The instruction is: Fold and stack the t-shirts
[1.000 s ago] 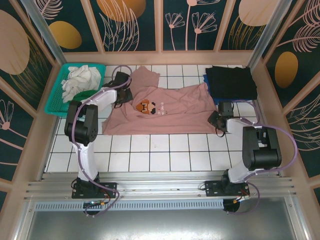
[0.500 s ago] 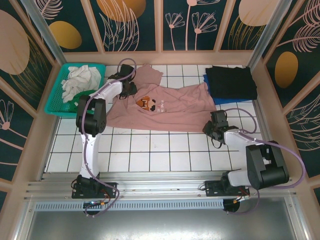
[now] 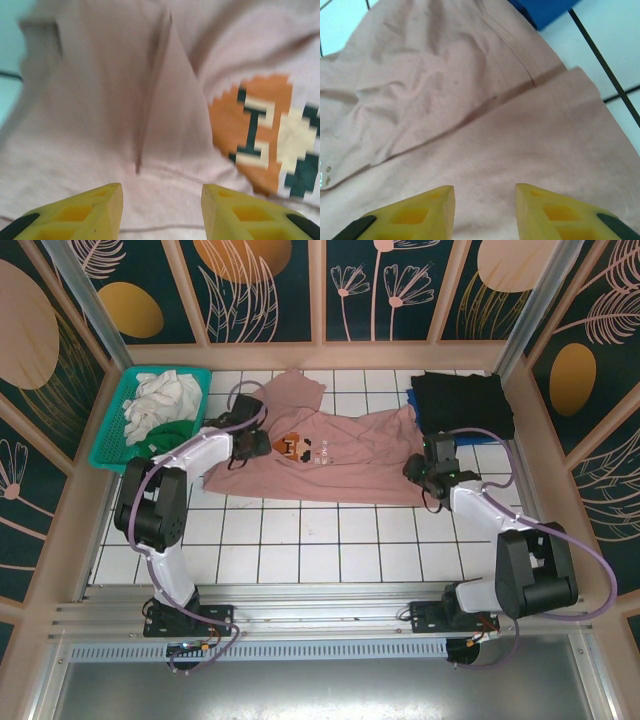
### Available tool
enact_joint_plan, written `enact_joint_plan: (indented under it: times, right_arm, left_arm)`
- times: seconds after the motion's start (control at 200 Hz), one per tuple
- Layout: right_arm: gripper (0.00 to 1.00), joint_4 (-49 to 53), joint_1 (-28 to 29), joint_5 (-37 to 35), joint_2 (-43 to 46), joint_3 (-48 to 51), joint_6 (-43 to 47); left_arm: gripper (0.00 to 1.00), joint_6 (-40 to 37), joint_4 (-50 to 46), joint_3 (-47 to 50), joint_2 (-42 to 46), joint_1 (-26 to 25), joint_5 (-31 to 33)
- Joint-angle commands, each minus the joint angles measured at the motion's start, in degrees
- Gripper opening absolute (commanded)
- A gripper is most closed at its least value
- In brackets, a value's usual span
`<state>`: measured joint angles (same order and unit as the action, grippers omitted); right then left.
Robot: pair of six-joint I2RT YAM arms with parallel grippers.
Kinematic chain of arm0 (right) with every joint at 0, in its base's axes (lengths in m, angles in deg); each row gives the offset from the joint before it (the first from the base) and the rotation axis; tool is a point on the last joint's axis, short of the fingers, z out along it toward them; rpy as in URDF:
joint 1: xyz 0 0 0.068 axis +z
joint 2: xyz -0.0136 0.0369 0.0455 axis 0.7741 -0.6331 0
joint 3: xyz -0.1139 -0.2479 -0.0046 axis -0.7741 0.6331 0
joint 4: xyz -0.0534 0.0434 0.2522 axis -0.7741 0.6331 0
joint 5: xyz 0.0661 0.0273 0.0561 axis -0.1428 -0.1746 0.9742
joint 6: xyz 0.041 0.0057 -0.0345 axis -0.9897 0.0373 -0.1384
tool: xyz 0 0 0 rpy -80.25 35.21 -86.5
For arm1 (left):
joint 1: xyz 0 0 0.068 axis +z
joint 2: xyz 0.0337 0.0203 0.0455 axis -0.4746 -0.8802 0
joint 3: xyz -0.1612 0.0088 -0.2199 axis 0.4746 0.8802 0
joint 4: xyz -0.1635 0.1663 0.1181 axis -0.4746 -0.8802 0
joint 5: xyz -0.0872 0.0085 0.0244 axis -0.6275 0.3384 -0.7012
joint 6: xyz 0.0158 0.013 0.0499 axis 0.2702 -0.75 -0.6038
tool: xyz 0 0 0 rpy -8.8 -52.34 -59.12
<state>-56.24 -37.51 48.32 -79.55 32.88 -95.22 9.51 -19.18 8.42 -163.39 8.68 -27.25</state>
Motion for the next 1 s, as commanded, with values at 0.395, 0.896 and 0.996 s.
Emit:
enact_joint_plan:
  times: [0.395, 0.896, 0.996]
  right_arm:
    - [0.36, -4.7, -0.3, 2.1, -12.0, -0.7, 2.8]
    - [0.36, -7.0, -0.2, 2.7, -11.5, 5.1, 1.4]
    - [0.36, -7.4, -0.1, 2.7, -11.9, 5.0, 1.3]
  left_arm:
    - [0.18, 2.7, 2.9, -6.2, -7.9, 0.3, -2.3]
    - [0.32, 4.0, -1.0, -9.4, -8.3, 0.3, 2.9]
    - [0.39, 4.3, 1.7, -6.2, -7.9, 0.3, 1.7]
